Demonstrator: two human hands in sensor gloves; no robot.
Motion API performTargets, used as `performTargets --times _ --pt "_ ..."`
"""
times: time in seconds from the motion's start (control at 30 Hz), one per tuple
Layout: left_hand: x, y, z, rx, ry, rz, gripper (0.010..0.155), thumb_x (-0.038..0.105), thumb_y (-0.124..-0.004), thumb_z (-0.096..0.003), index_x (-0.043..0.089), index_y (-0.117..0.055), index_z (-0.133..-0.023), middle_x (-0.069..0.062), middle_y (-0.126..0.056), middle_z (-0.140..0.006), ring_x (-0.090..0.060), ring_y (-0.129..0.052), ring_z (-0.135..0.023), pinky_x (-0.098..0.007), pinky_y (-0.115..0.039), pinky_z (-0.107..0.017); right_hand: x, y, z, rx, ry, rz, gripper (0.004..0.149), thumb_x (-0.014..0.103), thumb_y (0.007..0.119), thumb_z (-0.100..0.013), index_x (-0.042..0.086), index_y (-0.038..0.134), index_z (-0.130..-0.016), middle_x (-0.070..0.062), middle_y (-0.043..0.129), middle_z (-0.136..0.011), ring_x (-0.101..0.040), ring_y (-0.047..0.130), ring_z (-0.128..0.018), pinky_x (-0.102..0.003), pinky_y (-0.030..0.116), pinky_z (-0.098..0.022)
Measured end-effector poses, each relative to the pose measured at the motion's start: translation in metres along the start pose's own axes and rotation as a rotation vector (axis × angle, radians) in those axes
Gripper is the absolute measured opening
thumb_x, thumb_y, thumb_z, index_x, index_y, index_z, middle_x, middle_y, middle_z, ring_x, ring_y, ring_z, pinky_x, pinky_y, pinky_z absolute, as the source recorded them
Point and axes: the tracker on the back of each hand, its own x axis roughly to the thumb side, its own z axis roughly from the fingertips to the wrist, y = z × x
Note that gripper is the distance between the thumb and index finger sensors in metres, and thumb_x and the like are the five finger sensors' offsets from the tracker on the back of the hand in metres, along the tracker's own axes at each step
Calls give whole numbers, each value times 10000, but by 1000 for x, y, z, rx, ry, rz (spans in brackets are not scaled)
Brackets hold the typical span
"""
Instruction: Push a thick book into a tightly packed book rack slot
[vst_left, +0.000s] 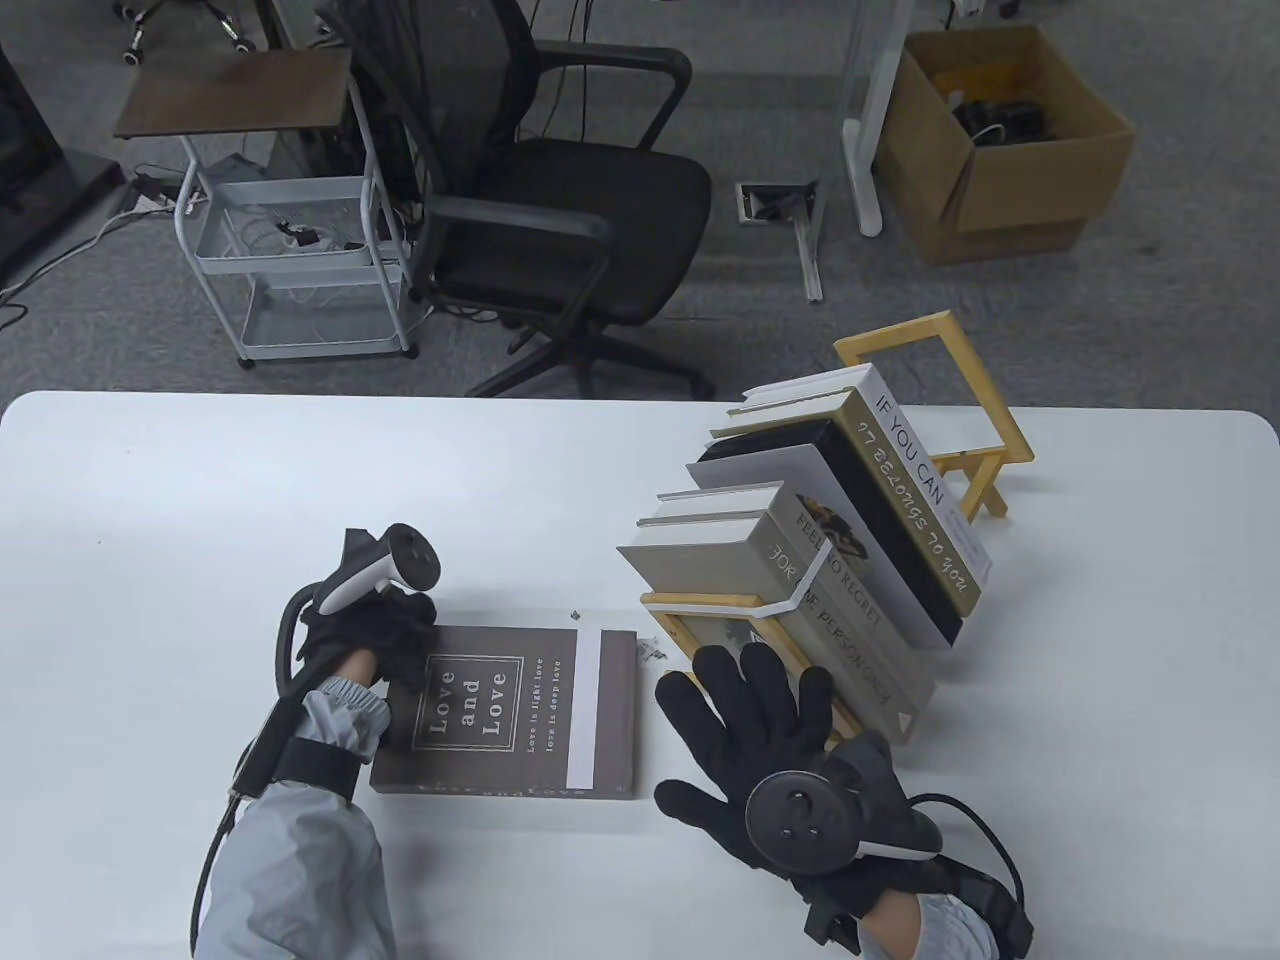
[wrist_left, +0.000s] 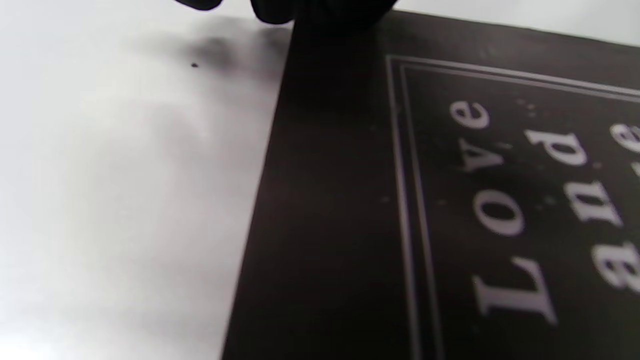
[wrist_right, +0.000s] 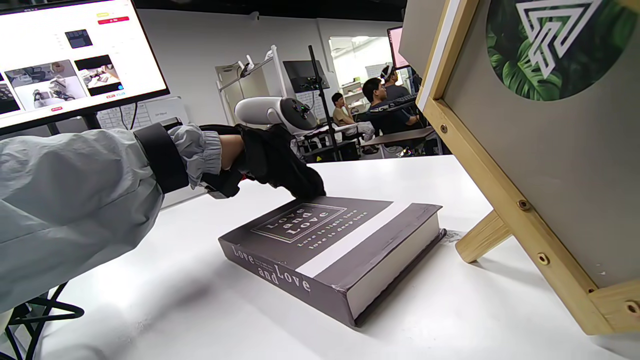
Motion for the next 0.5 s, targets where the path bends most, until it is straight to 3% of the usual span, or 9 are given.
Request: performTargets --times 0.27,0.5 --pt "-10 -3 -8 -20 -39 123 396 351 -536 -682 384 -556 -1076 -129 -312 -1281 -530 -366 -1170 -798 -265 -766 2 -2 2 -14 -8 -3 776 513 483 -688 49 175 -1228 -408 112 -1219 -742 102 -976 -857 88 -508" --pt "-11 -1 -4 4 -61 134 401 349 -512 -676 375 -528 -1076 -228 -261 -1270 -604 -385 -1138 -810 -281 -756 1 -4 3 -24 -14 -12 775 513 483 -688 50 176 -1229 -409 111 -1219 -742 102 -976 -857 87 -507"
